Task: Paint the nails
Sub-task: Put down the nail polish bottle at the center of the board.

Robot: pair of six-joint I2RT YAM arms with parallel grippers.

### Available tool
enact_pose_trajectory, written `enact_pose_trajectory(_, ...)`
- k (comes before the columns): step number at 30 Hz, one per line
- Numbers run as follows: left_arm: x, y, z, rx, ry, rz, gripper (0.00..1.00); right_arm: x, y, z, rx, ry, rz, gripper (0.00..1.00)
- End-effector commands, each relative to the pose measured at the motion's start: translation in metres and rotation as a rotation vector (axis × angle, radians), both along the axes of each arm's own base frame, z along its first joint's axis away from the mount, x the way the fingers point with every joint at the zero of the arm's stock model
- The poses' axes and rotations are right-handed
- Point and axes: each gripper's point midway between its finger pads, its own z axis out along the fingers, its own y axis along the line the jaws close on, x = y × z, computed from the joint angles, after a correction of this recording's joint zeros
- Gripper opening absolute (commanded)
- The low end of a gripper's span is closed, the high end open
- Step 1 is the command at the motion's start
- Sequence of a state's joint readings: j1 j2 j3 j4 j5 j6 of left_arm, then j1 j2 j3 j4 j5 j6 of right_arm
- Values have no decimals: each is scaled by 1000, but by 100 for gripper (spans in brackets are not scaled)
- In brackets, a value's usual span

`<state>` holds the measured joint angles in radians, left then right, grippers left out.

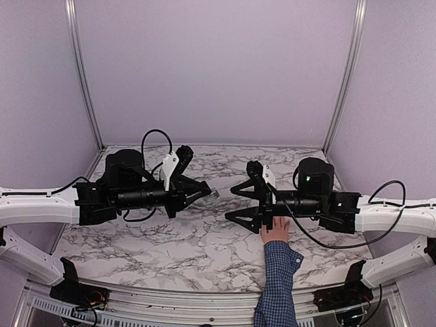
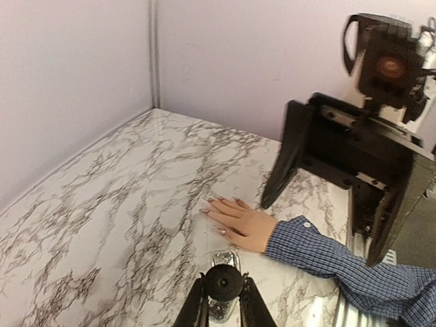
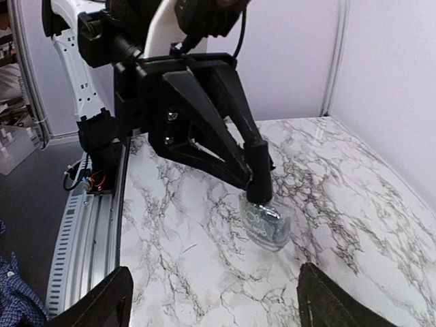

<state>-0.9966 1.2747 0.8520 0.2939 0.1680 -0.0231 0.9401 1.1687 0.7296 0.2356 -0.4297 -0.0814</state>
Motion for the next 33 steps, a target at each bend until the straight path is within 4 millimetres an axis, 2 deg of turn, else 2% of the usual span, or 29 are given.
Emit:
enact_pose_trajectory(1, 42, 22, -7, -67, 58, 219, 0, 37, -27, 14, 44, -15, -233, 91)
enact_pose_trajectory(3, 53, 27, -21, -48, 76, 275, 0, 49, -38, 12, 43, -2, -304, 98)
enact_pose_trajectory(7, 64, 32, -46, -18, 96, 347, 0, 65, -58, 7, 60, 36, -400, 98)
enact_pose_trajectory(10, 69, 35, -56, -28, 101, 380, 0, 73, -71, 1, 68, 69, -455, 99)
enact_pose_trajectory(15, 75, 34, -80, -31, 120, 415, 0, 80, -87, -8, 75, 98, -514, 99)
enact_pose_trajectory(20, 79, 32, -107, 2, 135, 428, 0, 81, -89, -16, 56, 101, -525, 99)
enact_pose_trajectory(33, 87, 25, -151, 57, 155, 445, 0, 85, -84, -22, 34, 105, -523, 98)
